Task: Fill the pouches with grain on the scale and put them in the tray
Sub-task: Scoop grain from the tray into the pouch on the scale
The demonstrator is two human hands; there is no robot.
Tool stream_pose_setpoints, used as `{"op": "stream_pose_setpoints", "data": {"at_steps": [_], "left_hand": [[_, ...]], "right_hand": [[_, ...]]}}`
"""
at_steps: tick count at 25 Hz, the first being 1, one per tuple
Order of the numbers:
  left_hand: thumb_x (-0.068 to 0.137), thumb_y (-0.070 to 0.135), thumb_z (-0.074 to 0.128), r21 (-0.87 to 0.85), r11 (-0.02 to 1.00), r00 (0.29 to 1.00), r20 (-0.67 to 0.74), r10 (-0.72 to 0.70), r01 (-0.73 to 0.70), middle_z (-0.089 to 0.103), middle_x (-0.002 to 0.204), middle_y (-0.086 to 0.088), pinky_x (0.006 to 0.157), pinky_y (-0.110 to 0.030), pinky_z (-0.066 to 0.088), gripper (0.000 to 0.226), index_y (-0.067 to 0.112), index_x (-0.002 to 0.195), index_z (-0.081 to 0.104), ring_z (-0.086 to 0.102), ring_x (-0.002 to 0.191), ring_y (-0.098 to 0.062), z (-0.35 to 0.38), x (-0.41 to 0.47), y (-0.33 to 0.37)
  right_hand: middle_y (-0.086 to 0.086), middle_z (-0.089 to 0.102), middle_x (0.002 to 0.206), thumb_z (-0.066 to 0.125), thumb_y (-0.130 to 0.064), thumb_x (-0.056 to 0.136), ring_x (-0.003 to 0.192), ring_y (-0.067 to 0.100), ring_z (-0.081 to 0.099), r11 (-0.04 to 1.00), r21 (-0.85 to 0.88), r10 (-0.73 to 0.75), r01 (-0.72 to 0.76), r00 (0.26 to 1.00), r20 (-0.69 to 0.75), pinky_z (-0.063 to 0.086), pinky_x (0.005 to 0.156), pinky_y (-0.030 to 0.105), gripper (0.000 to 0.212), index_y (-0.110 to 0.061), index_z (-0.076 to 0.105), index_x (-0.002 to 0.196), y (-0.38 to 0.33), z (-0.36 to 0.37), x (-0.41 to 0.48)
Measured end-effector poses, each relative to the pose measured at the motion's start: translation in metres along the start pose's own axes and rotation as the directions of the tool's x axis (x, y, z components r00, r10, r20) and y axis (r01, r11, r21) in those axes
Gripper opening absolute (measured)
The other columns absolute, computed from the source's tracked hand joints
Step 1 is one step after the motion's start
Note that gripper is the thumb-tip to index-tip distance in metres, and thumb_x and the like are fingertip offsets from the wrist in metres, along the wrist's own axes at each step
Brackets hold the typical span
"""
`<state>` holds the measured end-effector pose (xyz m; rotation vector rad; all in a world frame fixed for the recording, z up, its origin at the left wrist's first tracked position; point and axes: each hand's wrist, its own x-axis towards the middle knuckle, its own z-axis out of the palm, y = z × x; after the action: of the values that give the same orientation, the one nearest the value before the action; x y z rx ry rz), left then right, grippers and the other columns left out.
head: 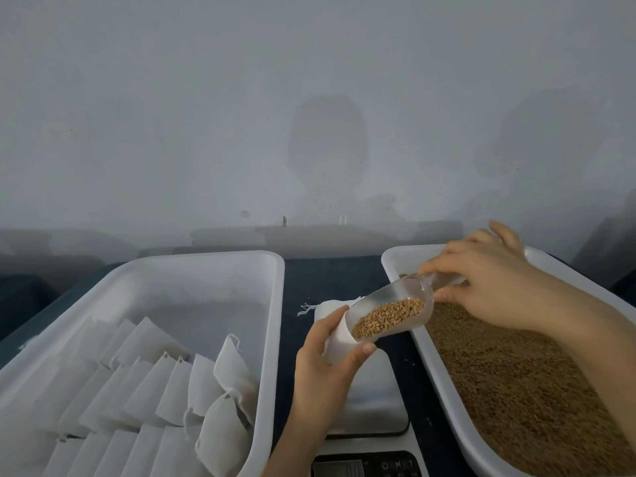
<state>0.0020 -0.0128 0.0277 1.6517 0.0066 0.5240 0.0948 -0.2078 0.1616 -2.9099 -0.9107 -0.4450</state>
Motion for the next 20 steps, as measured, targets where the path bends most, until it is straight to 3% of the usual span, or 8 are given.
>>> {"op": "stream_pose_setpoints", "data": {"at_steps": [5, 10, 14, 20], "left_hand": [[0.064, 0.040, 0.076, -0.032, 0.999, 1.000, -0.015, -0.019, 0.018, 0.068, 0.108, 0.017, 0.080, -0.013, 0.051, 0.056, 0.029, 0.116, 0.060, 0.062, 0.107, -0.005, -0.001, -0.001, -0.003], [0.066, 0.036, 0.076, -0.023, 0.999, 0.999, 0.024, -0.021, 0.022, 0.069, 0.108, 0.017, 0.093, -0.028, 0.052, 0.049, 0.030, 0.113, 0.062, 0.062, 0.108, -0.007, -0.001, -0.001, -0.003], [0.063, 0.039, 0.078, -0.010, 0.998, 0.997, 0.055, -0.054, 0.054, 0.068, 0.112, 0.015, 0.099, -0.039, 0.049, 0.055, 0.032, 0.115, 0.062, 0.059, 0.113, -0.008, 0.002, -0.001, -0.006], [0.062, 0.045, 0.078, 0.035, 0.998, 0.994, 0.088, -0.059, 0.056, 0.064, 0.121, 0.010, 0.102, -0.036, 0.047, 0.069, 0.029, 0.126, 0.057, 0.055, 0.119, -0.011, 0.008, -0.003, -0.006]], "right_hand": [[-0.027, 0.046, 0.094, 0.061, -0.043, 0.086, 0.121, 0.010, 0.029, 0.997, 0.080, 0.004, -0.007, 0.999, 0.038, -0.014, 0.112, 0.041, 0.030, -0.053, 0.056, 0.114, -0.001, 0.004, 0.003], [-0.022, 0.054, 0.101, 0.061, -0.044, 0.086, 0.120, 0.010, 0.030, 0.997, 0.076, 0.017, -0.022, 0.998, 0.062, -0.012, 0.111, 0.037, 0.030, -0.054, 0.056, 0.113, 0.006, 0.001, -0.002], [-0.022, 0.052, 0.105, 0.058, -0.042, 0.089, 0.122, 0.010, 0.028, 1.000, 0.019, 0.013, -0.014, 0.996, 0.090, -0.014, 0.112, 0.039, 0.032, -0.054, 0.053, 0.119, 0.004, -0.005, -0.003], [-0.019, 0.055, 0.107, 0.058, -0.043, 0.088, 0.120, 0.014, 0.029, 0.993, -0.113, -0.034, 0.043, 0.996, 0.079, -0.015, 0.110, 0.040, 0.031, -0.052, 0.055, 0.118, -0.002, -0.020, -0.003]]}}
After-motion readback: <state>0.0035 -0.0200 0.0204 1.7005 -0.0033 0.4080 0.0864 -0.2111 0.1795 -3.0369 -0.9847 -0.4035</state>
